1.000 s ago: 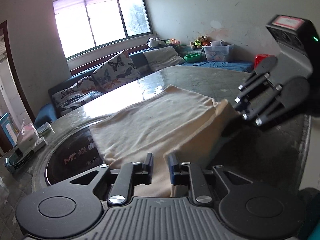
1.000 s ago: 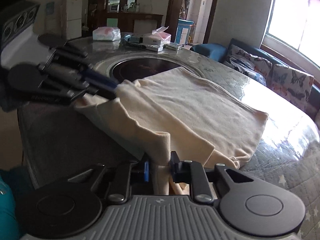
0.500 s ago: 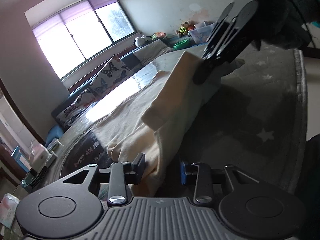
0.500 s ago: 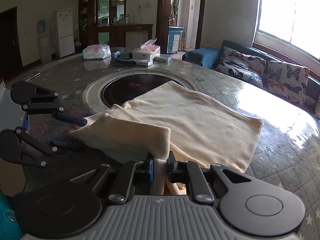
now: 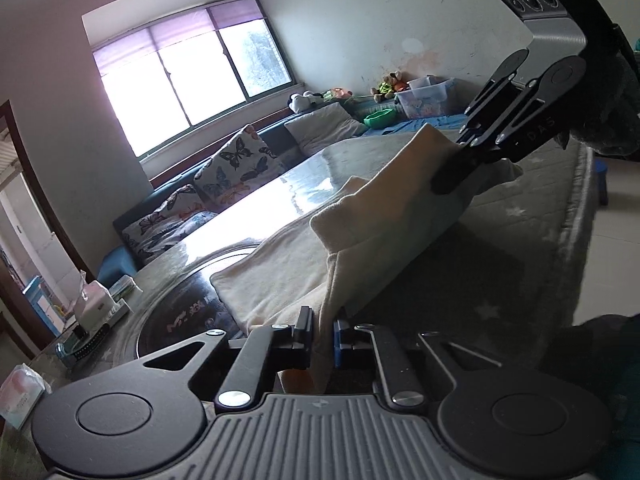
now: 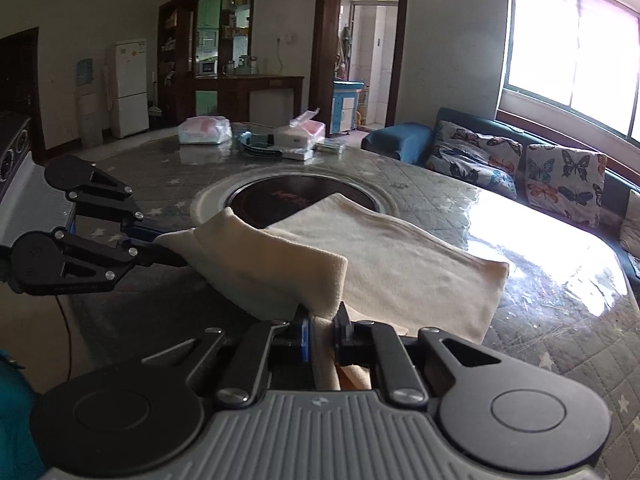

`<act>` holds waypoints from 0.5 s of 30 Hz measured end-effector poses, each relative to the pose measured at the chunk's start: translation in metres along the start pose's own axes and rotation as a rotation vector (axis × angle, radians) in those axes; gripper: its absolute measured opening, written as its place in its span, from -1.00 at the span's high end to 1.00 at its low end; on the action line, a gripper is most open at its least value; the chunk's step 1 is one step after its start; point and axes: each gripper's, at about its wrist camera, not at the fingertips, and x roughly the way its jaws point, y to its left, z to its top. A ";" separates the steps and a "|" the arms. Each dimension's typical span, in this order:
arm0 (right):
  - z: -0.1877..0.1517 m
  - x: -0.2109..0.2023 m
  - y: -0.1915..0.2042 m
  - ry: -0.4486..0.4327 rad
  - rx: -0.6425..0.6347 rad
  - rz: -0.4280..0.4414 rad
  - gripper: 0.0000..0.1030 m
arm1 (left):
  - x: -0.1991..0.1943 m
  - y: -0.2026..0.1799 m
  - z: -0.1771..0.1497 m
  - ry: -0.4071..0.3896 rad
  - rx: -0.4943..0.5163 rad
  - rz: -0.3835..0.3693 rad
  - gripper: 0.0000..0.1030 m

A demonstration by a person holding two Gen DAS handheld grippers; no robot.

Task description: Fold clothes

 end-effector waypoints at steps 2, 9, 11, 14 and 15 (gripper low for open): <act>-0.002 -0.015 0.009 0.006 -0.003 0.023 0.81 | -0.018 -0.004 -0.002 0.007 -0.020 -0.031 0.79; -0.012 -0.051 0.033 0.047 0.018 0.071 0.81 | -0.042 -0.015 -0.003 0.012 -0.038 -0.060 0.79; -0.011 -0.051 0.032 0.048 0.017 0.064 0.81 | -0.034 -0.007 0.002 0.011 -0.058 -0.046 0.79; 0.001 -0.045 0.022 0.042 0.026 0.053 0.81 | -0.018 0.007 0.013 -0.002 -0.086 -0.020 0.79; 0.005 -0.042 0.019 0.040 0.023 0.046 0.81 | -0.013 0.011 0.018 -0.007 -0.094 -0.011 0.79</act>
